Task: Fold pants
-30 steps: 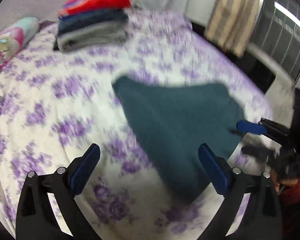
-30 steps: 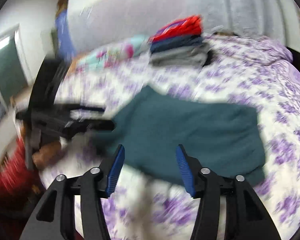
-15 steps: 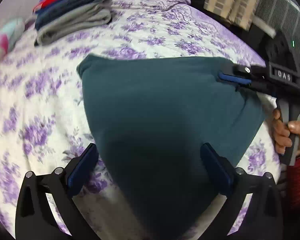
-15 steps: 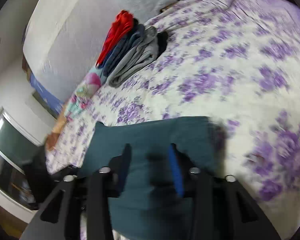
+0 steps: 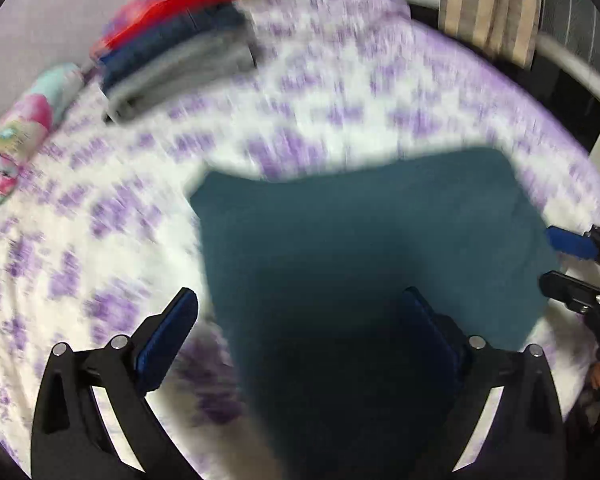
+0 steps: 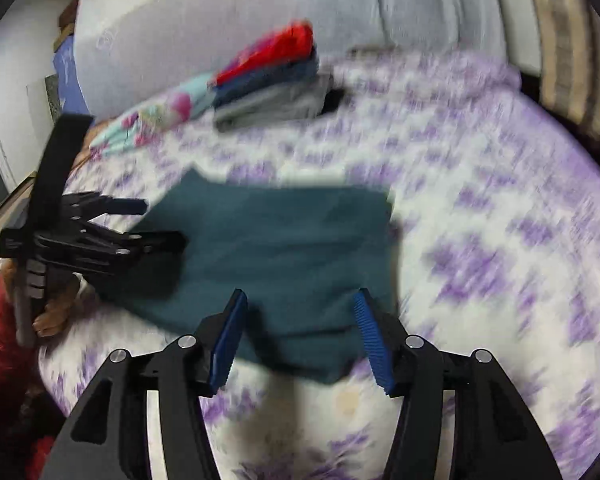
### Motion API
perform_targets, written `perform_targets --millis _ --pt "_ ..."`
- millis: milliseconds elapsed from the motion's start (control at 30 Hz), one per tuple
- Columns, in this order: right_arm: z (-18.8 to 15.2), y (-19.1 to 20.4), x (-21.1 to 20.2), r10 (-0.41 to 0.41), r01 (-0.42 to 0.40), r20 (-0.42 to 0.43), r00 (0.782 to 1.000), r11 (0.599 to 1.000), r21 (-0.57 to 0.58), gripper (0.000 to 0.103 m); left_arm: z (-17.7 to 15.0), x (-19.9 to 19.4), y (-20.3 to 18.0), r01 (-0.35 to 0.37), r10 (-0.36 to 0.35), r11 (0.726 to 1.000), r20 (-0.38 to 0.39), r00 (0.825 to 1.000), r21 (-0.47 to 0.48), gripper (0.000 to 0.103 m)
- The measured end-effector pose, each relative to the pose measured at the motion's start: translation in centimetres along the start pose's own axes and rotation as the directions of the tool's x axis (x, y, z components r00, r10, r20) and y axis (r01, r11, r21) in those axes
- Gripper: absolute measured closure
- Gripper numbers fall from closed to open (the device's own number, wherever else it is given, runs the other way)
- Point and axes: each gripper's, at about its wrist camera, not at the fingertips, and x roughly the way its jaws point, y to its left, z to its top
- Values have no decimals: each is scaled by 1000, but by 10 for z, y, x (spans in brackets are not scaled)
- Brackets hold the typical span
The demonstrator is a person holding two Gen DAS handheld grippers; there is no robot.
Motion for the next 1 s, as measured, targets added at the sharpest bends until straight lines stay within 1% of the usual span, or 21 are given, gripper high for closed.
perform_targets --millis 67,133,200,233,300,333,367,400,433,500,533,567,600,700,733,800,833,900,933,967,1000 --pt "3 -4 -10 40 -41 16 999 999 20 46 -4 -2 12 53 -52 997 13 999 -51 4" --pt "16 -14 -21 92 -96 58 994 993 71 42 -4 -4 23 106 -105 990 14 994 -94 4" --pt "33 -28 -26 90 -103 106 990 987 123 32 -5 -2 32 129 -128 982 16 992 -134 4" --pt "45 -43 -22 75 -94 116 990 982 164 30 -6 -1 33 136 -136 981 12 991 -140 4" --pt "56 -62 -3 55 -68 63 996 969 236 29 -8 -2 29 119 -118 985 15 993 -126 4" --pt "59 -72 10 95 -97 22 995 953 286 29 -8 -2 25 99 -98 989 19 995 -107 4" --pt "56 -75 20 155 -146 -3 988 937 317 29 -9 -3 23 88 -86 991 24 996 -97 4" --pt "54 -73 24 177 -163 -14 984 933 320 29 -10 -3 22 82 -80 992 29 996 -92 4" --pt "47 -67 27 190 -170 -37 981 940 297 29 -11 -4 22 87 -84 992 31 996 -94 4" --pt "32 -56 28 188 -166 -66 980 954 250 30 -11 -3 26 104 -102 989 27 994 -109 4" --pt "26 -53 27 181 -160 -65 981 957 241 31 -11 -2 28 117 -115 986 23 993 -118 4" --pt "23 -52 25 166 -148 -60 984 961 233 43 -11 -3 29 119 -117 986 22 993 -119 4" --pt "21 -52 23 143 -127 -56 988 967 222 63 -11 -2 28 118 -116 986 23 993 -118 4" --pt "29 -46 6 112 -108 -12 994 976 187 77 -11 -3 26 110 -107 988 28 994 -110 4" --pt "35 -37 -5 112 -113 16 994 981 157 79 -11 -3 27 113 -110 987 29 994 -113 4" --pt "45 -26 -22 165 -169 44 985 978 124 80 -11 -4 28 119 -116 986 31 993 -116 4" --pt "46 -23 -26 191 -194 32 981 972 129 80 -12 -3 28 119 -116 986 31 993 -116 4" --pt "35 -28 -14 195 -184 -54 979 970 161 80 -12 -3 27 117 -114 986 31 993 -115 4" --pt "21 -37 0 160 -135 -123 979 972 191 80 -12 -3 27 115 -112 987 30 993 -113 4" --pt "12 -44 7 138 -104 -149 979 971 217 77 -12 -3 27 114 -111 987 30 993 -112 4" --pt "6 -52 8 154 -118 -133 979 961 249 71 -12 -3 26 115 -113 987 29 993 -110 4"
